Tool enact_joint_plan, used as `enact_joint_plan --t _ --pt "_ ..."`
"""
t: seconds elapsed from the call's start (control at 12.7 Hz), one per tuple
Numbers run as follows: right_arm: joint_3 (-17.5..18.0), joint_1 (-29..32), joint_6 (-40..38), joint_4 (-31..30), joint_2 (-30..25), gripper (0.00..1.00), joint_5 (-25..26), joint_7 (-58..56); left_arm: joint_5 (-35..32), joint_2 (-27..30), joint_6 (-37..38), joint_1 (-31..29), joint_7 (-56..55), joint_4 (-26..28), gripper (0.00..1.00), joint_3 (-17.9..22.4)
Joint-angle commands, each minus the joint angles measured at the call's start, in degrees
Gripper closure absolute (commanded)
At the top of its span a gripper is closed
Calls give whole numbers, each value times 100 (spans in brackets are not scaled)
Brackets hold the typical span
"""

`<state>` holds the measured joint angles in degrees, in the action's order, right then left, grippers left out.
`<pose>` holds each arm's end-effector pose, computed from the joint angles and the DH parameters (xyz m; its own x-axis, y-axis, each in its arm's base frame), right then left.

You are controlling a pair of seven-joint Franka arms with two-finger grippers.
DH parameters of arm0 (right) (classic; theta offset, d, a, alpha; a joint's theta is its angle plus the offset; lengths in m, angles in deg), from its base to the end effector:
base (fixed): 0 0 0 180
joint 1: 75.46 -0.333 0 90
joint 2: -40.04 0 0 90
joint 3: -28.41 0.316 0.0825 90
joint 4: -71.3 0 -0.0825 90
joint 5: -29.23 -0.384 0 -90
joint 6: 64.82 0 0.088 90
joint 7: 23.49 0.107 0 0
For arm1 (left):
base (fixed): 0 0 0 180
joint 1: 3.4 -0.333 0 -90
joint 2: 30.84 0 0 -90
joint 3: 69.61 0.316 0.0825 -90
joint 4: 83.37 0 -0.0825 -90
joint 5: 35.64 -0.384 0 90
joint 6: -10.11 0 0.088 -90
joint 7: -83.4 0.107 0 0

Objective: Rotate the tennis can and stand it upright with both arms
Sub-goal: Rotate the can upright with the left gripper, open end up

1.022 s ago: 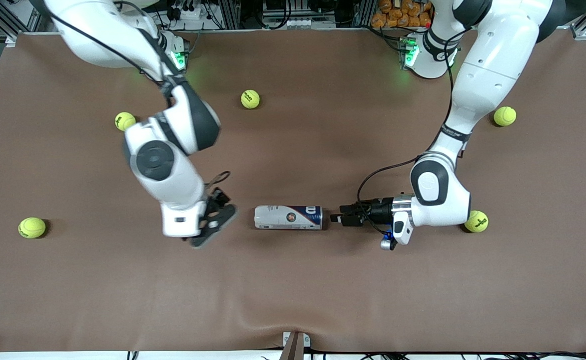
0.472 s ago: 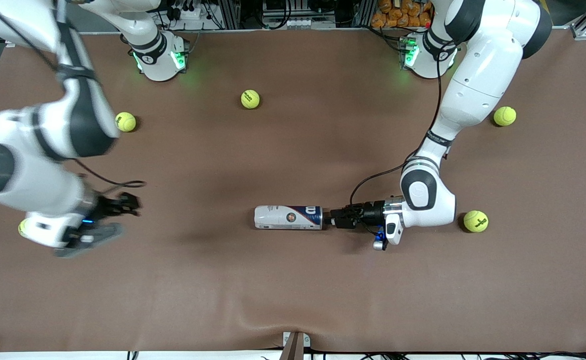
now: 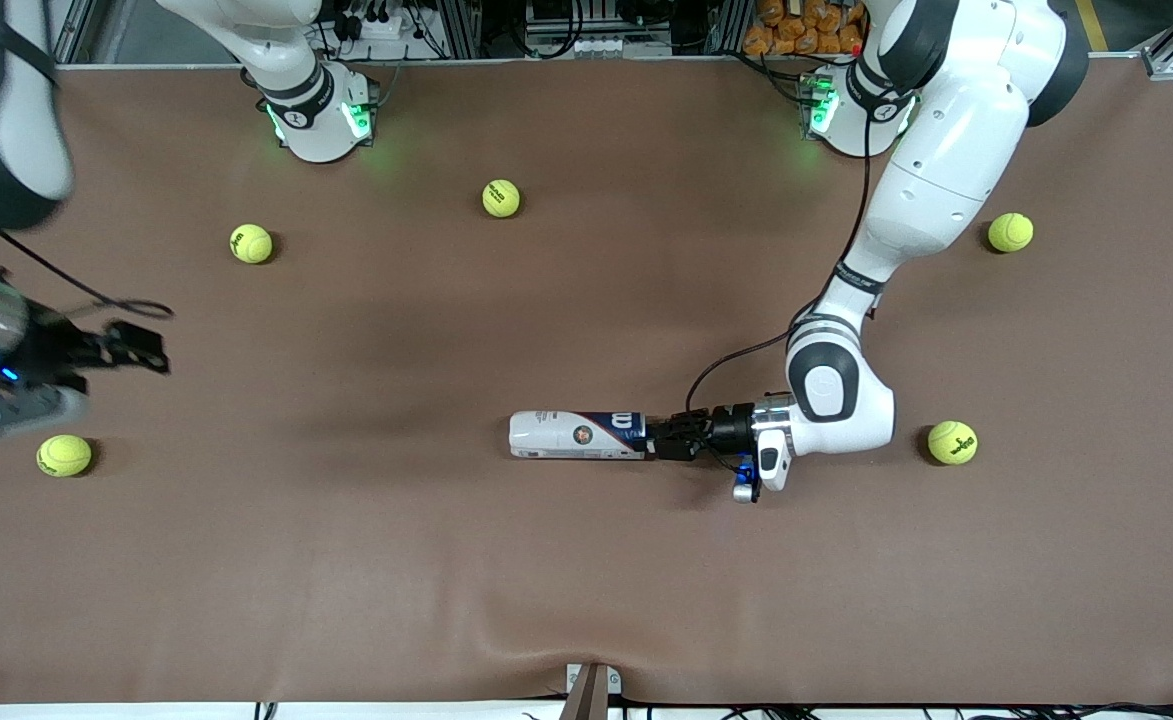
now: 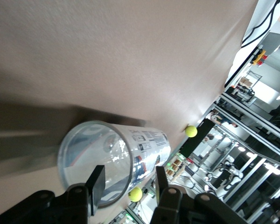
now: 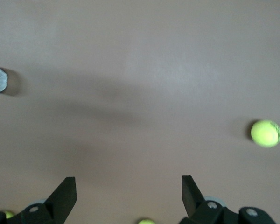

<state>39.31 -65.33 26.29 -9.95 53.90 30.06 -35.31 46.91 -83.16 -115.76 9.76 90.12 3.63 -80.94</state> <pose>0.6251 -0.0067 0.5575 0.9747 0.2158 -0.0578 0.2134 -0.9760 -0.0436 0.6336 -0.3034 0.1334 0.7986 0.2189 -0.5606 0.6017 -0.3094 0.7364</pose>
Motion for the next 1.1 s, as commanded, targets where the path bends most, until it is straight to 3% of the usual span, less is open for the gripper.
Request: enact_joint_plan --t 0.0,0.08,0.16,0.39,0.71,1.02 --pt "-559 -280 -163 -594 -805 0 -223 196 314 -112 -122 134 101 -183 78 16" --pt "-1163 -771 -312 -585 -868 0 -232 336 314 -94 -131 178 93 -201 90 16" --pt "-1448 -967 -505 -567 -920 0 -284 555 306 -42 -131 204 84 -210 100 33" --pt "-1530 -943 -647 -497 -1034 0 -408 864 -358 256 -192 389 -56 -412 100 139" --pt "-1530 -951 -797 -488 -1220 0 -382 1278 -2352 792 -192 468 -1713 -622 100 61" --pt "-1539 -908 -885 -208 -1220 0 -320 1243 -4303 1144 -192 1152 -3622 -1062 100 139"
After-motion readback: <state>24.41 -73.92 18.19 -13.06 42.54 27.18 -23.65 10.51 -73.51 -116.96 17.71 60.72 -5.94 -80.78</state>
